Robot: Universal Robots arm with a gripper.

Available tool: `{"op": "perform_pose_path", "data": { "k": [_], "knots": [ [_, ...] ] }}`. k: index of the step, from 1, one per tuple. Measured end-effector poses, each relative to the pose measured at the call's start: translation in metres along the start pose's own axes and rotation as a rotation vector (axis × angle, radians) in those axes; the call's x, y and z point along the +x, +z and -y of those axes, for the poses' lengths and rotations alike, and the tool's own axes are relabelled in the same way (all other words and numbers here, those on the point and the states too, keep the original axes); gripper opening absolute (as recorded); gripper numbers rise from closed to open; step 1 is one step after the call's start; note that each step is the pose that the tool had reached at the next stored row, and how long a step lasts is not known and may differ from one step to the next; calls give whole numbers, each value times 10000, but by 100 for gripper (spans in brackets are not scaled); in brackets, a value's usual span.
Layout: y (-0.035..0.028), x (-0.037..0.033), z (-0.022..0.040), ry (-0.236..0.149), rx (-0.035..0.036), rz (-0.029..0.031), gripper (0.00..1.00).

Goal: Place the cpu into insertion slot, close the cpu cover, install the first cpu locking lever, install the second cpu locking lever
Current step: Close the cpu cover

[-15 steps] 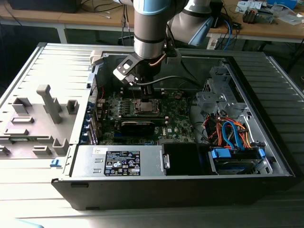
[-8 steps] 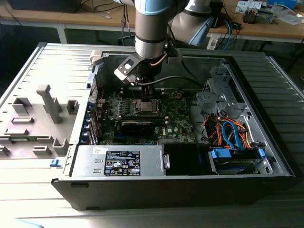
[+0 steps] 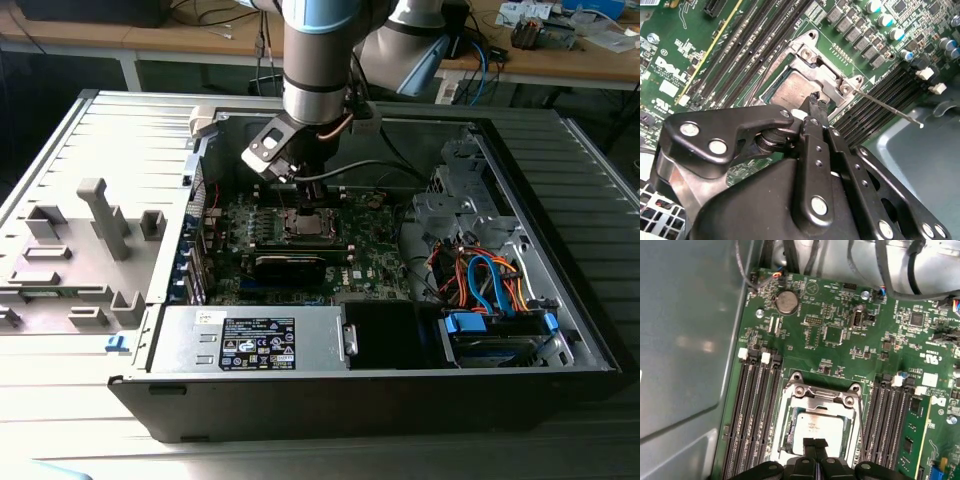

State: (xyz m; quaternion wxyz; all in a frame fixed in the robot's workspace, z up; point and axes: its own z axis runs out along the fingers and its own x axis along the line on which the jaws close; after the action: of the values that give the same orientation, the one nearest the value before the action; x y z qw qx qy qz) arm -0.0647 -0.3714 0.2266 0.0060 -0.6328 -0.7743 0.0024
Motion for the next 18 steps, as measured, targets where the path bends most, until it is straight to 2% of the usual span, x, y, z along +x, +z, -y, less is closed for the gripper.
{"op": "perform_pose_path", "data": {
  "k": [8,18],
  "knots": [
    [88,25,125,-178,-1,-14,11],
    [172,28,138,-189,-3,-14,11]
  ]
}}
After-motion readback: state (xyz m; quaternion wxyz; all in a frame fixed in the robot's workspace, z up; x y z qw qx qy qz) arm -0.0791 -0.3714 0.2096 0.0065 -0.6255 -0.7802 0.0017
